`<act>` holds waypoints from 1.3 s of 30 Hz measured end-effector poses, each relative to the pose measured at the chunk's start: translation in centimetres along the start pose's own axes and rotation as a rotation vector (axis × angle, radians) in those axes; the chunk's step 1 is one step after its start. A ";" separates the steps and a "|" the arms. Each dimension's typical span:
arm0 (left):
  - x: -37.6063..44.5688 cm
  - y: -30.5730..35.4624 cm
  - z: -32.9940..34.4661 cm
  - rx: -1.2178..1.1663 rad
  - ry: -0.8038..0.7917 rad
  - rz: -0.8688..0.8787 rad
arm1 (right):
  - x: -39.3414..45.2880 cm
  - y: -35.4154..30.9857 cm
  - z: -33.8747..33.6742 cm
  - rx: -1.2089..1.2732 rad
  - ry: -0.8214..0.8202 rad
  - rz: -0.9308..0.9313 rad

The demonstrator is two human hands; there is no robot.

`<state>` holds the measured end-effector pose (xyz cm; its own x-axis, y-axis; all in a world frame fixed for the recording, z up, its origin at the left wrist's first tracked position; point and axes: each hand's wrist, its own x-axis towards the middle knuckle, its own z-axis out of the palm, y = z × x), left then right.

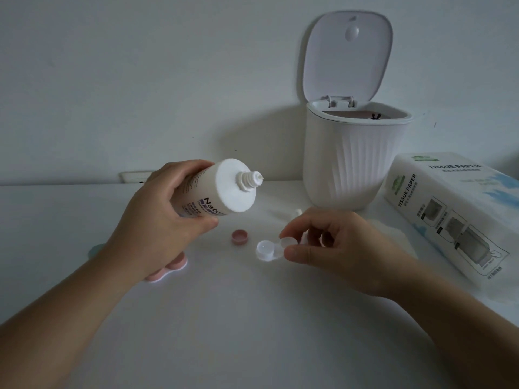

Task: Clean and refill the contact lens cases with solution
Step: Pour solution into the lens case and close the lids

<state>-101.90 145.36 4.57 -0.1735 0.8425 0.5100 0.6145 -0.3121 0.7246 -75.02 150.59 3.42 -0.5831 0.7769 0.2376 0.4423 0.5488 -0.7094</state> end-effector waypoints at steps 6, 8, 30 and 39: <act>-0.5 1.1 0.4 -0.102 -0.017 -0.096 | 0.2 0.6 0.4 -0.045 -0.101 -0.018; -0.7 1.3 0.4 -0.134 -0.024 -0.141 | 0.2 0.6 0.4 -0.057 -0.103 -0.024; -0.5 0.8 0.3 -0.155 -0.053 -0.134 | 0.0 0.0 0.5 -0.228 -0.105 0.004; -0.5 0.5 0.2 -0.095 -0.064 -0.094 | -0.1 -0.2 0.8 -0.197 -0.153 -0.015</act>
<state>-101.31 144.91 4.61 -0.1755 0.8953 0.4095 0.5220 -0.2681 0.8098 -75.59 150.13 2.96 -0.6807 0.7203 0.1332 0.5482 0.6215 -0.5598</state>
